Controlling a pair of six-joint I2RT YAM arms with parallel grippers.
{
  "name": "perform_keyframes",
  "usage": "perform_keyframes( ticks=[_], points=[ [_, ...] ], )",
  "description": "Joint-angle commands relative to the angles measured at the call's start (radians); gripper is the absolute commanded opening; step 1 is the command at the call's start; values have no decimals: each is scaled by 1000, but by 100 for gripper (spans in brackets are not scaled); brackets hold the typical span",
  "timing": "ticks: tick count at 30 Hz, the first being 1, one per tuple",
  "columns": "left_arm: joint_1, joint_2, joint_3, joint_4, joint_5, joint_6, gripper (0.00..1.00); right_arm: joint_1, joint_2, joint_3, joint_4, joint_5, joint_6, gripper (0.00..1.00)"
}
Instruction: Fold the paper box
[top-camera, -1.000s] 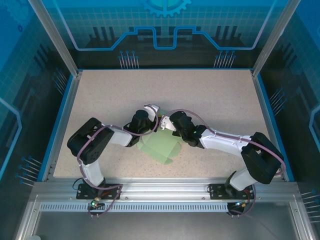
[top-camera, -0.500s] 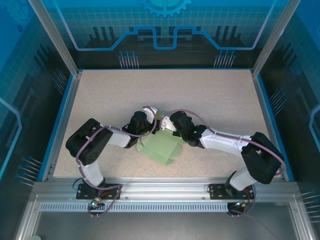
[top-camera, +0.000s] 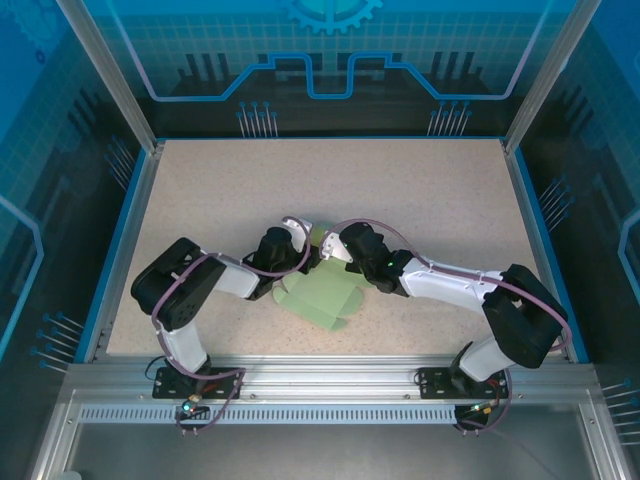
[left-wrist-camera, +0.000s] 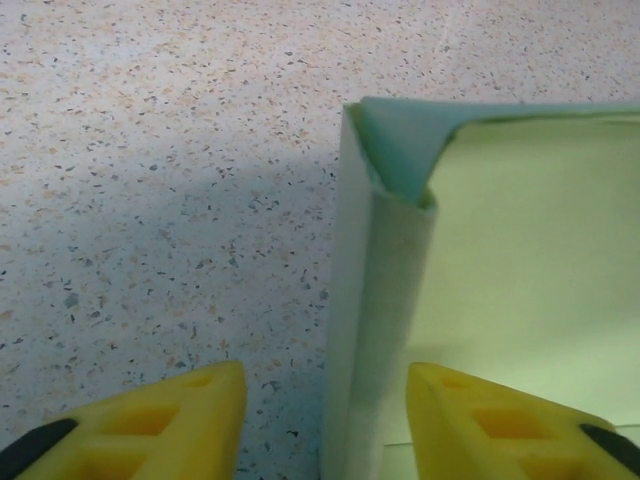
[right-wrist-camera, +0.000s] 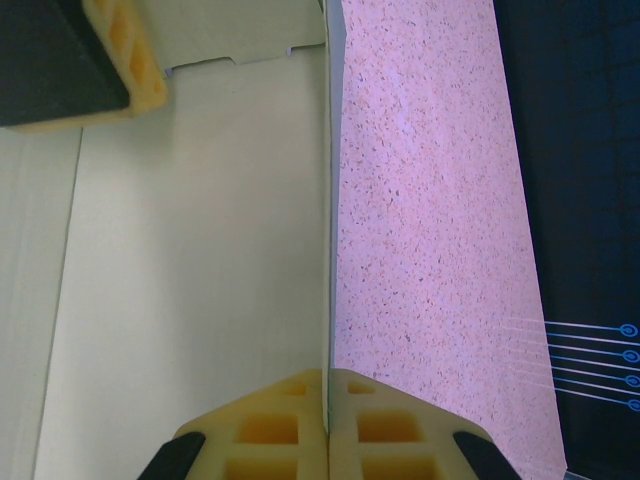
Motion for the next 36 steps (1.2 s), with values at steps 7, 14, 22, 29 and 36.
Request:
perform_keyframes(
  ticks=[7, 14, 22, 29, 36],
  points=[
    [15, 9, -5, 22, 35, -12, 32, -14, -11, 25, -13, -4, 5, 0],
    [15, 20, 11, 28, 39, -22, 23, -12, -11, 27, -13, -6, 7, 0],
    [14, 19, 16, 45, 28, -54, 15, -9, -9, 22, -6, -6, 18, 0],
    [14, 24, 8, 94, 26, -69, 10, -9, -17, 22, -8, -12, 42, 14],
    [-2, 27, 0, 149, -2, -68, 8, -10, -49, 29, -52, -84, 111, 39]
  ],
)
